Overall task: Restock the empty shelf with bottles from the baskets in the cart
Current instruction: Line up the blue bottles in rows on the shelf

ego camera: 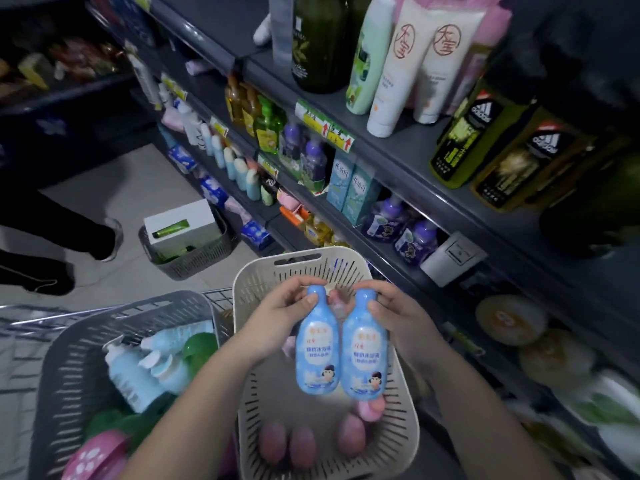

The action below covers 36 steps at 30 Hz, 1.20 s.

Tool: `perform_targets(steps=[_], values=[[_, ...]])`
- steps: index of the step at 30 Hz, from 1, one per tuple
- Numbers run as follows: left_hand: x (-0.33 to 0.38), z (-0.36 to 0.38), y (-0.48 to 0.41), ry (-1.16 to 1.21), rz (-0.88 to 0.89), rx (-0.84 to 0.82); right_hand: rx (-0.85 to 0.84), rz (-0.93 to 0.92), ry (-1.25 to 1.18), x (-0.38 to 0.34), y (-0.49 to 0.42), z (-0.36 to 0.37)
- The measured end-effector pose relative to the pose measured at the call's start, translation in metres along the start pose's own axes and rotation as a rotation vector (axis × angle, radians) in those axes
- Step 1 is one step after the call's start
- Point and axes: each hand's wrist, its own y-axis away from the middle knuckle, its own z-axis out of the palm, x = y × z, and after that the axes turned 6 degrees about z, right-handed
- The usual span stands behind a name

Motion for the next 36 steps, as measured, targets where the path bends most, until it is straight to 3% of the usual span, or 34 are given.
perform_targets(steps=[17, 29, 36], values=[[0.045, 0.119, 0.007, -0.105, 0.128, -0.329, 0.227, -0.108, -0.245, -0.016, 0.115, -0.068], [0.056, 0.290, 0.049, -0.222, 0.273, -0.622, 0.470, -0.239, -0.482, 0.007, 0.265, -0.156], [0.049, 0.399, 0.096, -0.262, 0.302, -0.709, 0.597, -0.264, -0.462, 0.016, 0.370, -0.213]])
